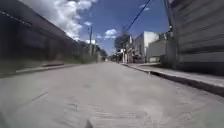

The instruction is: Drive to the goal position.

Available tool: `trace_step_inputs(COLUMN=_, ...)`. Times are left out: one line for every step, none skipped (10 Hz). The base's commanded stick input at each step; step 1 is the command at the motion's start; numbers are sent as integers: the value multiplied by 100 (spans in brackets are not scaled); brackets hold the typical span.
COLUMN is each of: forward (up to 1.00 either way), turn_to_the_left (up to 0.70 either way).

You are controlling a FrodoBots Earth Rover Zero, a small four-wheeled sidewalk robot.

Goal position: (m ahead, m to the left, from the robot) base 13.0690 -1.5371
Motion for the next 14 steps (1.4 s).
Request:
trace_step_inputs(forward=100, turn_to_the_left=0)
trace_step_inputs(forward=100, turn_to_the_left=0)
trace_step_inputs(forward=100, turn_to_the_left=0)
trace_step_inputs(forward=100, turn_to_the_left=0)
trace_step_inputs(forward=100, turn_to_the_left=0)
trace_step_inputs(forward=100, turn_to_the_left=0)
trace_step_inputs(forward=100, turn_to_the_left=0)
trace_step_inputs(forward=100, turn_to_the_left=0)
trace_step_inputs(forward=100, turn_to_the_left=0)
trace_step_inputs(forward=100, turn_to_the_left=-1)
trace_step_inputs(forward=100, turn_to_the_left=-12)
trace_step_inputs(forward=100, turn_to_the_left=-30)
trace_step_inputs(forward=100, turn_to_the_left=-32)
trace_step_inputs(forward=100, turn_to_the_left=-33)
